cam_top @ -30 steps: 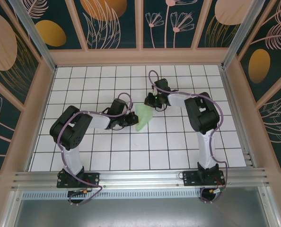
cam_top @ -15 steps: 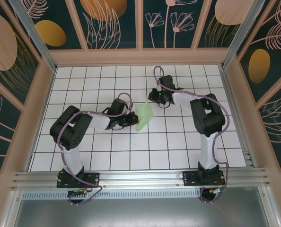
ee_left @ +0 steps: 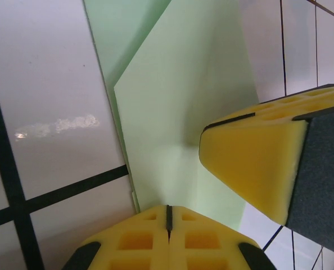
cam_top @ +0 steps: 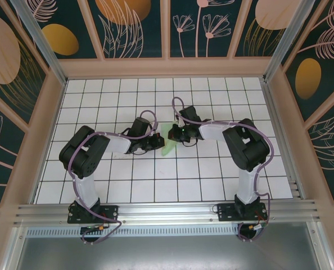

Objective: Fold a paper plane with a square sheet of paper (pick it up from the middle)
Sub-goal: Fourth fold the wing at the center of the table.

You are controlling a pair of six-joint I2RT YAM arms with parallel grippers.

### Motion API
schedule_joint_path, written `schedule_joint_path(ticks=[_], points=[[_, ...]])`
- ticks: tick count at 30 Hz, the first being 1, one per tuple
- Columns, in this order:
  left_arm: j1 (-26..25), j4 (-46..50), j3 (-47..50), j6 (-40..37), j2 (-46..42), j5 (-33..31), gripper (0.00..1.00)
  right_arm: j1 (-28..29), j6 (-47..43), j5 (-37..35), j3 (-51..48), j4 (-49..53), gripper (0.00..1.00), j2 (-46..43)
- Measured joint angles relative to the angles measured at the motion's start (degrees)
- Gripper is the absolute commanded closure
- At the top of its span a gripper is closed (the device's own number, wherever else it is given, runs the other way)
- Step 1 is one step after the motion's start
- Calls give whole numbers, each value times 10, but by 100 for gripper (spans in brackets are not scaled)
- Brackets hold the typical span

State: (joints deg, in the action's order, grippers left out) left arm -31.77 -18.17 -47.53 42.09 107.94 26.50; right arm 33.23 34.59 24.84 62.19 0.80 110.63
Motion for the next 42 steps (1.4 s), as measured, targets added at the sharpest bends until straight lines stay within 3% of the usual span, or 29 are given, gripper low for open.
schedule_joint_path(ticks=[17, 42], points=[[10, 50, -37, -5, -25, -17, 90, 0, 0, -8, 8, 16, 98, 17], [18, 68, -108, -33, 54, -22, 93, 0, -5, -5, 7, 14, 98, 17]])
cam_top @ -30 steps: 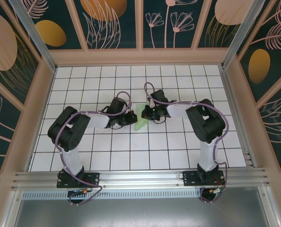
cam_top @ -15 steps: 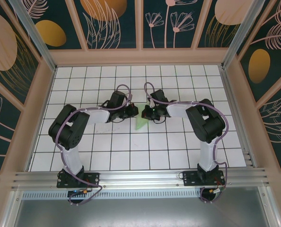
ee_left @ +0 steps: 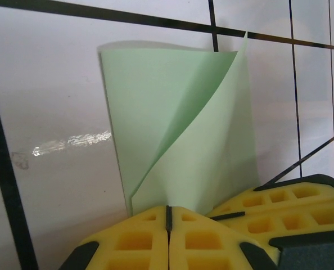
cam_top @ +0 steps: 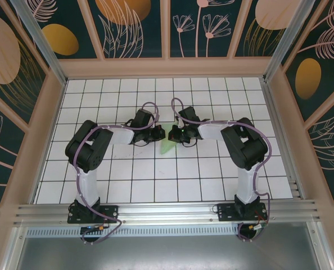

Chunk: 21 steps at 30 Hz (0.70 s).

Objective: Fold a paper plane with a square sheet of paper (pick it up from the middle)
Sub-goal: Fourth fold the wing at the center of the table.

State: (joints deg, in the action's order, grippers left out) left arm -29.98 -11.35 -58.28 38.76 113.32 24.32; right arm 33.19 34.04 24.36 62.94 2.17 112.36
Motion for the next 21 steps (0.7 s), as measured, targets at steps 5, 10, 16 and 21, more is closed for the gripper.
schedule_joint_path(ticks=[5, 10, 16, 21], points=[[0, 1, 0, -4, 0, -3, 94, -3, -7, 16, -11, -19, 97, -4], [0, -4, 3, -4, 0, -4, 94, 4, -5, 32, -33, -37, 97, -24], [0, -38, 23, -1, -3, -4, 94, 30, 17, 37, -75, -60, 97, -65], [0, -52, 31, 3, -4, -4, 95, 48, 30, 38, -80, -69, 97, -68]])
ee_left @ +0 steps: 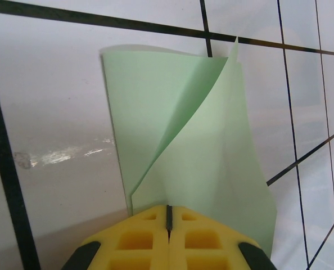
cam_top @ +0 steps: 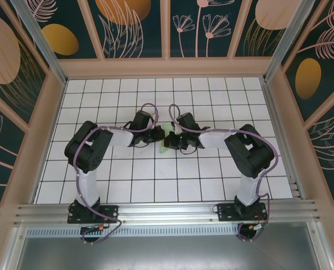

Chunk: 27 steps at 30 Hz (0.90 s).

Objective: Fold a paper plane with a square sheet of paper (pick it up from the middle)
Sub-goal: Fourth fold the wing at the center of the table.

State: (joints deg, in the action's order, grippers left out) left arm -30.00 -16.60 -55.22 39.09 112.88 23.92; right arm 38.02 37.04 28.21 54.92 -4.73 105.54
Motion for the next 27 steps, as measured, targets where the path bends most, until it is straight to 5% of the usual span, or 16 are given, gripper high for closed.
schedule_joint_path(ticks=[27], points=[[0, -8, 4, 11, 0, -2, 95, 14, 11, 4, -17, -21, 96, 13]])
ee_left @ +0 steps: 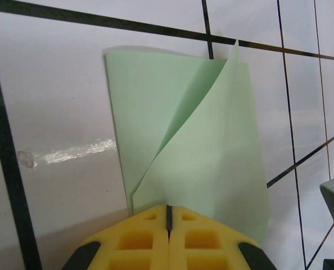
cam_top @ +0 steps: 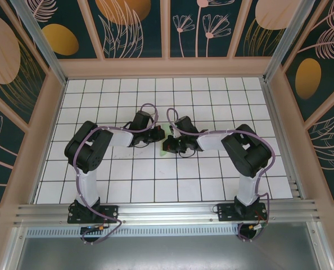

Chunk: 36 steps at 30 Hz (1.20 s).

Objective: Fold a paper plane with a square sheet of paper (pick it up from the middle)
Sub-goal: Fourth fold the wing at the center of the table.

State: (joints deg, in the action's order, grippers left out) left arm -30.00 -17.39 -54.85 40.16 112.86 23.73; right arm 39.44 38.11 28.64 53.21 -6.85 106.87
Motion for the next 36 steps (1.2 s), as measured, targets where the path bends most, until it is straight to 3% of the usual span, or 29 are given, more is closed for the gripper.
schedule_joint_path(ticks=[36], points=[[0, 0, 0, 2, 0, 0, 96, 31, 13, -24, 2, 20, 96, -9]])
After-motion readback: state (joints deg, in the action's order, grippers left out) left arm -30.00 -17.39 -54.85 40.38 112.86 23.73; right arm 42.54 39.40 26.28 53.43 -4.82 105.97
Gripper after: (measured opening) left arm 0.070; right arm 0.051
